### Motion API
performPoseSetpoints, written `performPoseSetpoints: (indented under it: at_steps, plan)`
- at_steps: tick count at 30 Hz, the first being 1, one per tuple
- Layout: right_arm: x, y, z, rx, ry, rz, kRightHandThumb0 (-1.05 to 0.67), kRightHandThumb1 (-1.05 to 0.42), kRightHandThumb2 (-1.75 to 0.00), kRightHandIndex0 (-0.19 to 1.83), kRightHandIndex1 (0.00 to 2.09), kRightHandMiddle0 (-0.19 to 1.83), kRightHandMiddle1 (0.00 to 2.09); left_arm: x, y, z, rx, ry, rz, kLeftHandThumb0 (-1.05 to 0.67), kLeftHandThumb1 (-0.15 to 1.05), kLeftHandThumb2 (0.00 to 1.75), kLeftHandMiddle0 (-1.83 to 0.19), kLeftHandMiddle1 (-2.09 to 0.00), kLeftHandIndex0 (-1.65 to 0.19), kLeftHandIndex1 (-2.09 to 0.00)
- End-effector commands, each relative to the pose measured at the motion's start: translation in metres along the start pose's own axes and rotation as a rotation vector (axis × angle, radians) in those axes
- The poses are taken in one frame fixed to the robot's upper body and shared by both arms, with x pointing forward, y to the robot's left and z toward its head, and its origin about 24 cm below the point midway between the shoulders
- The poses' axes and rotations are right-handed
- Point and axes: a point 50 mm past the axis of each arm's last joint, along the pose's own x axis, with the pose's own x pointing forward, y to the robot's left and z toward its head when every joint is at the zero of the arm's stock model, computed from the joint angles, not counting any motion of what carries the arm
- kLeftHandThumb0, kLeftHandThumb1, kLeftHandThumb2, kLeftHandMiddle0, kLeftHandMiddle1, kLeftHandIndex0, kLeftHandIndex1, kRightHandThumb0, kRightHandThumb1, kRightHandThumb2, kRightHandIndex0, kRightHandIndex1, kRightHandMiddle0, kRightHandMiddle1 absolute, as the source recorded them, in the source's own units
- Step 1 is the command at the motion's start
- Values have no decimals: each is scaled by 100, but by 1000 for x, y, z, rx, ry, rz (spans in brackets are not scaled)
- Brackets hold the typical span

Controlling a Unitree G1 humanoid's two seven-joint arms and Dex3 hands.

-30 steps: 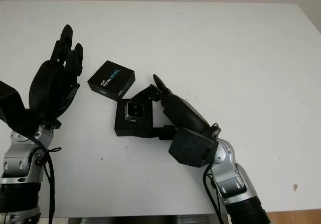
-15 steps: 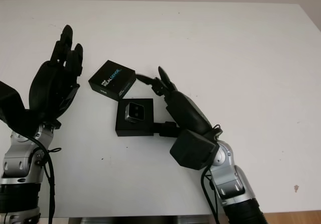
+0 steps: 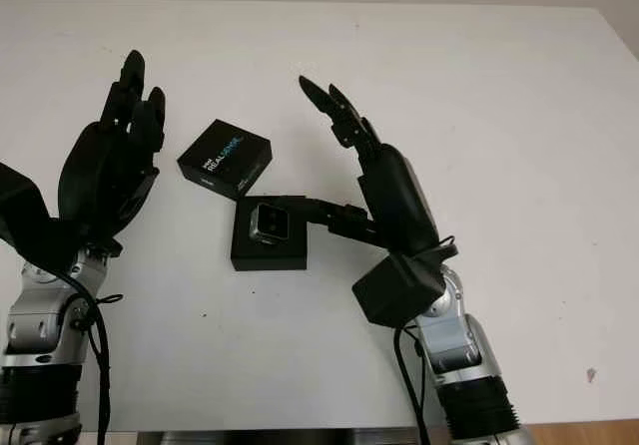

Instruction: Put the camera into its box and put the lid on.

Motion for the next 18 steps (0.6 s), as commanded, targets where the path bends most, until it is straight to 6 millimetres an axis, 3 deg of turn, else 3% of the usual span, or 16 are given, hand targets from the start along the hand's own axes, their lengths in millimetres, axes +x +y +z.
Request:
performPoseSetpoints:
  at_steps: [1,8,18]
  plan:
    - [-4,0,-3,5,11,21,-55,-90,-6,32,25,20,95,-1,0,3,8,-16,-2,-78,105,52,19,0,19,0]
    - [-2,-4,1,-92,47,194,-65,-91,-6,27,22,16,96,0,-1,4,2,-13,-1,-78,105,51,19,0,19,0]
    - [-6,0,11,-295,-11,304,-70,-91,-5,35,23,33,98,0,-3,4,6,-17,0,-78,105,51,19,0,19,0]
